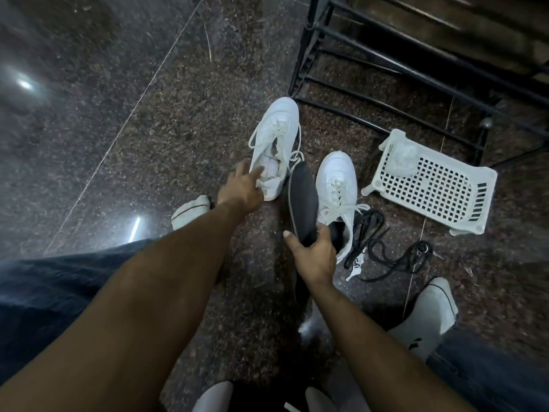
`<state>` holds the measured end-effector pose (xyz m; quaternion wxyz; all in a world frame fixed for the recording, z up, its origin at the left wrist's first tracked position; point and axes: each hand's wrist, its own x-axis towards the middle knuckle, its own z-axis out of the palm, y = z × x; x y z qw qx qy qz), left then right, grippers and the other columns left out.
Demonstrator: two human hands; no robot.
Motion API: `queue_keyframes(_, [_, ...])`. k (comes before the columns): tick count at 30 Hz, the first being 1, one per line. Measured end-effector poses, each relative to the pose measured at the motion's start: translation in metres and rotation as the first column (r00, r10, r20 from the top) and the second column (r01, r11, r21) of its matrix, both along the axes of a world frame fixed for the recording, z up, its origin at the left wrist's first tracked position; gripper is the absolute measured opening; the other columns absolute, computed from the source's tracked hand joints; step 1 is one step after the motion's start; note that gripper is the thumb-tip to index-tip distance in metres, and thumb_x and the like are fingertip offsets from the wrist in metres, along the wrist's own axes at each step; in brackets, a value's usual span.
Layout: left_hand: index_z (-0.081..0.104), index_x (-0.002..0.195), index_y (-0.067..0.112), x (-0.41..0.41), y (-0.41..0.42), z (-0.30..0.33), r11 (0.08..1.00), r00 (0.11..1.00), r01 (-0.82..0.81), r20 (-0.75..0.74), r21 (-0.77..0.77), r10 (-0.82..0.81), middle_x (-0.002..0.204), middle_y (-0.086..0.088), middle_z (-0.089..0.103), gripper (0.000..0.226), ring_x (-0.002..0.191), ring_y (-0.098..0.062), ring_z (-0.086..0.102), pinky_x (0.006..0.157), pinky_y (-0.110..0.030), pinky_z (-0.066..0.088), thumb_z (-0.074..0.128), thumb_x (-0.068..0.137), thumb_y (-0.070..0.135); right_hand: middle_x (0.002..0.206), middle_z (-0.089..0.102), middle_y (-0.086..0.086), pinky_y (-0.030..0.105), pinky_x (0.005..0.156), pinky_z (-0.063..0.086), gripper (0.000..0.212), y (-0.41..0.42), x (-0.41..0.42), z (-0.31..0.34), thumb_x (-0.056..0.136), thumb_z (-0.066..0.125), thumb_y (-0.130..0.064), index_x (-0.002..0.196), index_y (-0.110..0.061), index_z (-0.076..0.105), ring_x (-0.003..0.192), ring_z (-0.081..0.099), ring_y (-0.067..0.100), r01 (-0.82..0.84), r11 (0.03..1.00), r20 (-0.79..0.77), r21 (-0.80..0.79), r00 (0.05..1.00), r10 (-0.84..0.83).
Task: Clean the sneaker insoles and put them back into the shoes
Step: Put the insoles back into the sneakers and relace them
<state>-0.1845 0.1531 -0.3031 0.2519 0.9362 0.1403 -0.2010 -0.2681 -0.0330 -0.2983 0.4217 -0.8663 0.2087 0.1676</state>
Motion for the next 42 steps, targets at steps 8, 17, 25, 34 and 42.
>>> queue_keyframes(8, [0.060, 0.119, 0.018, -0.029, -0.030, 0.008, 0.984, 0.992, 0.111, -0.066, 0.140, -0.103, 0.123, -0.007, 0.059, 0.034, 0.114, -0.030, 0.053, 0.091, -0.041, 0.046, 0.047, 0.094, 0.037, 0.106, 0.067, -0.005, 0.033, 0.090, 0.051, 0.067, -0.016, 0.027, 0.002, 0.067, 0.077, -0.054, 0.119, -0.019, 0.054, 0.098, 0.063, 0.015, 0.064, 0.985, 0.038, 0.159, 0.997, -0.071])
queue_keyframes(17, [0.063, 0.109, 0.020, -0.091, -0.043, -0.004, 0.896, 0.961, 0.200, 0.101, 0.397, -0.259, 0.116, -0.006, 0.051, 0.024, 0.107, -0.029, 0.049, 0.082, -0.043, 0.040, 0.053, 0.088, 0.027, 0.115, 0.064, 0.003, 0.038, 0.086, 0.052, 0.075, 0.001, 0.009, 0.014, 0.072, 0.075, -0.043, 0.131, -0.025, 0.034, 0.100, 0.064, 0.028, -0.029, 0.997, 0.005, 0.069, 1.000, 0.029])
queue_keyframes(25, [0.045, 0.104, 0.016, -0.070, -0.047, -0.011, 0.981, 0.980, -0.182, 0.089, 0.063, 0.176, 0.114, -0.007, 0.049, 0.017, 0.087, -0.039, 0.059, 0.063, -0.043, 0.043, 0.054, 0.091, 0.022, 0.137, 0.047, 0.008, 0.042, 0.080, 0.050, 0.103, 0.019, 0.020, 0.003, 0.075, 0.076, -0.029, 0.148, -0.029, 0.003, 0.112, 0.057, 0.037, -0.297, 0.936, -0.043, -0.190, 0.955, 0.294])
queue_keyframes(34, [0.069, 0.108, 0.027, -0.079, -0.023, -0.031, 0.853, 0.935, 0.250, 0.116, 0.458, -0.336, 0.147, -0.005, 0.038, 0.032, 0.137, -0.030, 0.032, 0.111, -0.062, 0.018, 0.066, 0.078, 0.016, 0.128, 0.059, 0.014, 0.043, 0.083, 0.048, 0.092, 0.014, 0.047, -0.011, 0.081, 0.070, -0.034, 0.147, -0.029, 0.006, 0.105, 0.060, 0.041, -0.245, 0.944, -0.128, -0.223, 0.967, 0.221])
queue_keyframes(42, [0.062, 0.112, 0.021, -0.046, -0.044, -0.040, 0.716, 0.922, 0.370, -0.140, 0.592, -0.360, 0.130, -0.012, 0.040, 0.023, 0.113, -0.030, 0.049, 0.114, -0.065, 0.007, 0.052, 0.093, 0.025, 0.122, 0.061, 0.013, 0.039, 0.082, 0.048, 0.087, 0.020, 0.047, -0.016, 0.080, 0.069, -0.031, 0.145, -0.028, 0.012, 0.103, 0.061, 0.038, -0.235, 0.950, -0.145, -0.205, 0.967, 0.208])
